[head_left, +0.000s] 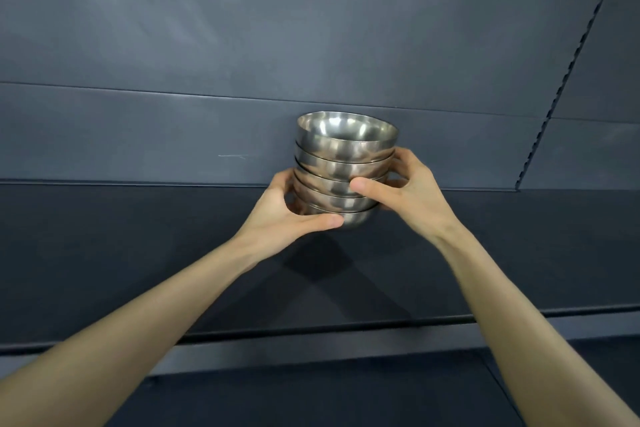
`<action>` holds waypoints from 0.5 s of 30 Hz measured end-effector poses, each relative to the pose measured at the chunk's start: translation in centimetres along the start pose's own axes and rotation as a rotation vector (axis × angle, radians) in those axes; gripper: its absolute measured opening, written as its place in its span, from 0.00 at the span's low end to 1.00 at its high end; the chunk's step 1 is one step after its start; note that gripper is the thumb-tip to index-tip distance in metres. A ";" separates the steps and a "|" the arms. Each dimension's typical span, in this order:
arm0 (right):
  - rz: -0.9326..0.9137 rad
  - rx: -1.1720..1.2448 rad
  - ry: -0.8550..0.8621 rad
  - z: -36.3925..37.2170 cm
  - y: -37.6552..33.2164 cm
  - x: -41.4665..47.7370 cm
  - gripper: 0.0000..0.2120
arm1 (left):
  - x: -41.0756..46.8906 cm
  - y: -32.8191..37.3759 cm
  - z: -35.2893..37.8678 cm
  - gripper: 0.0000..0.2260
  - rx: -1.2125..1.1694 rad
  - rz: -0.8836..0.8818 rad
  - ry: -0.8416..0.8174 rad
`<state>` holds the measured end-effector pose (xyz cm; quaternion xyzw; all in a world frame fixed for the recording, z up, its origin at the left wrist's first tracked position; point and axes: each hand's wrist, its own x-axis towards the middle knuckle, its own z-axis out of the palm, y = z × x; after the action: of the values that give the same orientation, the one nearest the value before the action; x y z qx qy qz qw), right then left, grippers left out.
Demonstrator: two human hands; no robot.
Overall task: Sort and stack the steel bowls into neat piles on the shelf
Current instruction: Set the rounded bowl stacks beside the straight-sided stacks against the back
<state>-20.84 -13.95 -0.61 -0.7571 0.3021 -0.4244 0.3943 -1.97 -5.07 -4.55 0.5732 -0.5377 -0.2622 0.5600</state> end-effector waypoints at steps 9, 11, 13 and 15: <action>-0.091 0.077 -0.147 14.5 -9.1 -5.2 0.40 | -12.4 1.3 -14.8 0.42 0.056 -0.009 0.212; -0.101 0.109 -0.178 18.6 -11.2 -6.9 0.41 | -15.8 1.4 -18.8 0.42 0.077 -0.006 0.240; -0.104 0.139 -0.216 22.7 -13.3 -8.6 0.43 | -19.2 1.3 -22.7 0.43 0.102 -0.016 0.276; -0.110 0.163 -0.256 26.6 -15.2 -10.0 0.45 | -22.2 1.3 -26.5 0.42 0.122 -0.027 0.312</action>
<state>-0.07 10.74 -0.40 -0.7859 0.1719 -0.3686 0.4657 15.19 24.92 -3.77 0.6469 -0.4514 -0.1443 0.5975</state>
